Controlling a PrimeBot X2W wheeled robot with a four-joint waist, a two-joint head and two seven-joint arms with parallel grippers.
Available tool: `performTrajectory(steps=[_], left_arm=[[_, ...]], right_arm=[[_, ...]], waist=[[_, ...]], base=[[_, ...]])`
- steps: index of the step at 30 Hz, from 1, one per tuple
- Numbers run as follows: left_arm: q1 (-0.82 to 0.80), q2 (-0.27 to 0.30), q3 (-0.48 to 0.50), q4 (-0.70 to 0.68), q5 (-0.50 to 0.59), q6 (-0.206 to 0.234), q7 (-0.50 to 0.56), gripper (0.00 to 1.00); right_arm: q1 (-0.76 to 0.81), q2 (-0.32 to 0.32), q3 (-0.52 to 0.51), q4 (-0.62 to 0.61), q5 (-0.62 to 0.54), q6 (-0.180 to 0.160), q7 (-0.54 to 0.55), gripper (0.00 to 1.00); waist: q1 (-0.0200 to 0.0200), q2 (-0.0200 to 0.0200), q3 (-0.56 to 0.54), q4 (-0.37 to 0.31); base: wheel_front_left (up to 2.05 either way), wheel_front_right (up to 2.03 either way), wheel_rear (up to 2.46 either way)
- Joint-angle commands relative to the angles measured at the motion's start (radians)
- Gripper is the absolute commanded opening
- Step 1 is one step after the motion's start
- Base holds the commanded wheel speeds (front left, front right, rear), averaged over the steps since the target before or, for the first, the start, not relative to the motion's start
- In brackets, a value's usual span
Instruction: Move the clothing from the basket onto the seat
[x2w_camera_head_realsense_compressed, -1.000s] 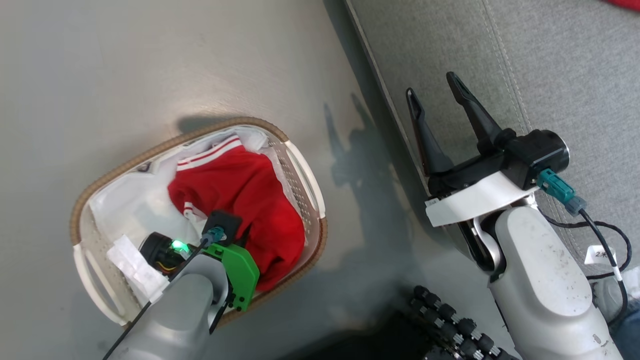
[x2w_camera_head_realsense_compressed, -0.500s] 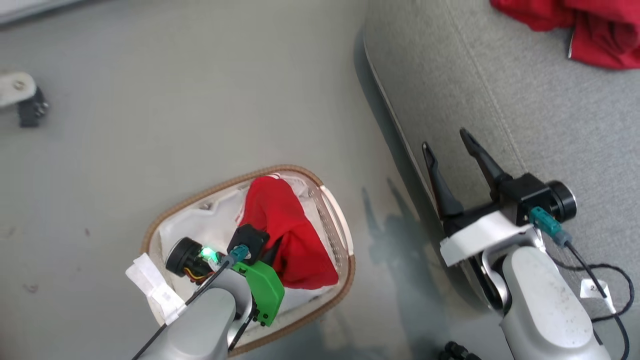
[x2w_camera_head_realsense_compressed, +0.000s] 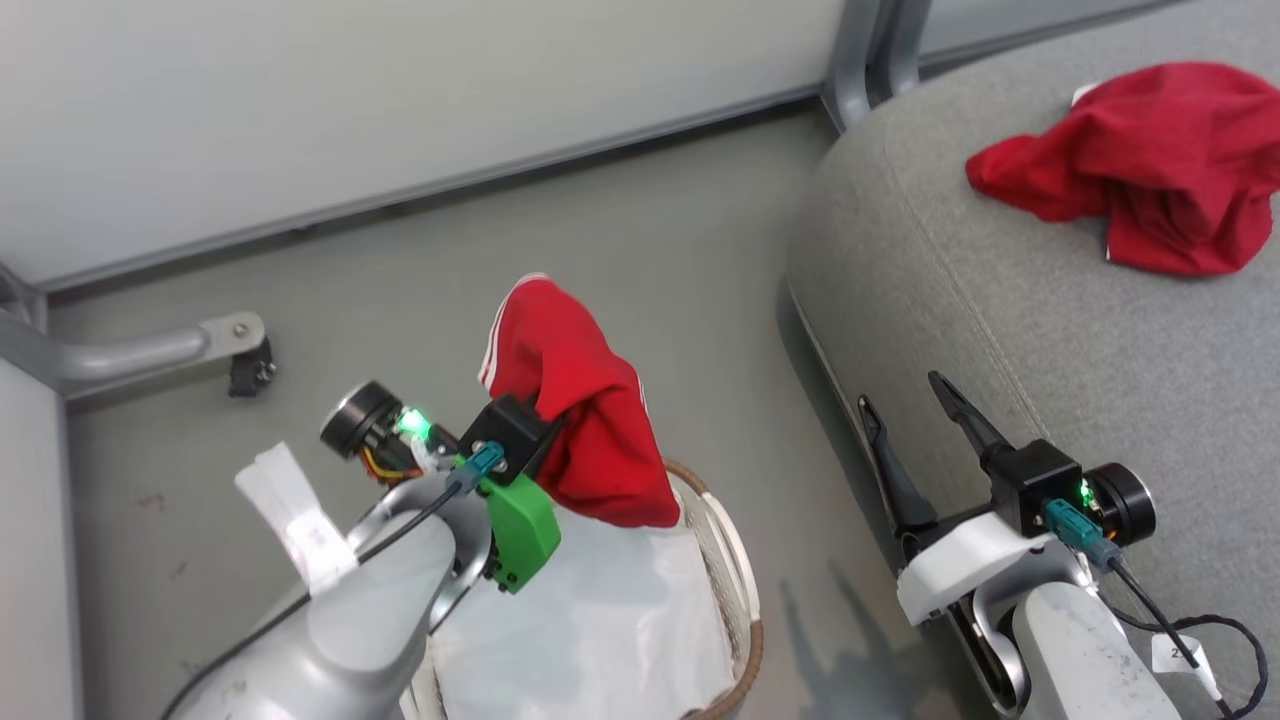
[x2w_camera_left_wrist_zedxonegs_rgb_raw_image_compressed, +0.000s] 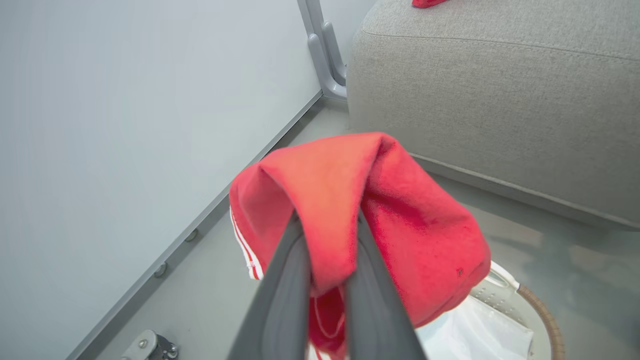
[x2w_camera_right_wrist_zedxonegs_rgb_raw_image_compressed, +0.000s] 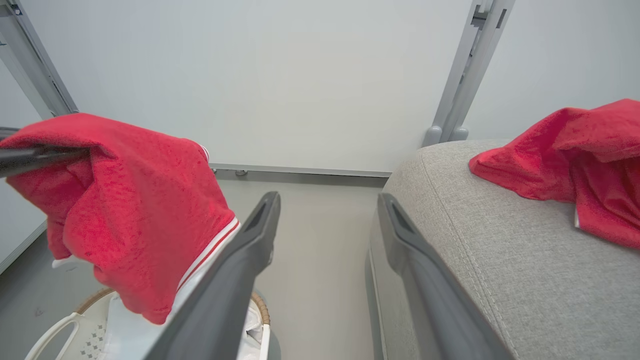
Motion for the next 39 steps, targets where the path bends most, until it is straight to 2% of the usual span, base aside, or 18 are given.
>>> performTrajectory(steps=[1,15,20,28,39], left_arm=[[-0.039,0.017,-0.021,-0.015,0.025,-0.004,0.018,0.00],[-0.316,0.105,-0.094,-0.191,-0.036,-0.004,0.142,0.00],[-0.404,0.114,-0.095,-0.227,-0.057,-0.004,0.166,0.00],[-0.478,0.092,-0.088,-0.254,-0.052,0.006,0.187,0.00],[-0.511,0.025,-0.132,-0.284,-0.064,0.002,0.192,0.00]], right_arm=[[0.016,-0.004,0.000,0.006,-0.008,-0.001,-0.002,1.00],[-0.039,-0.004,0.102,0.012,0.012,-0.001,-0.002,1.00],[-0.059,-0.004,0.143,0.020,0.021,-0.001,-0.002,1.00],[-0.101,-0.004,0.220,0.032,0.047,-0.001,-0.002,1.00],[-0.198,-0.004,0.239,0.123,0.026,-0.001,-0.002,1.00]], waist=[[0.0000,0.0000,-0.112,0.063],[0.0000,0.0000,-0.200,0.068],[0.0000,0.0000,-0.214,0.072],[0.0000,0.0000,-0.231,0.085],[0.0000,0.0000,-0.247,0.150]], base=[[0.00,0.00,0.00],[0.00,0.00,0.00],[0.00,0.00,0.00],[0.00,0.00,0.00],[0.00,0.00,0.00]])
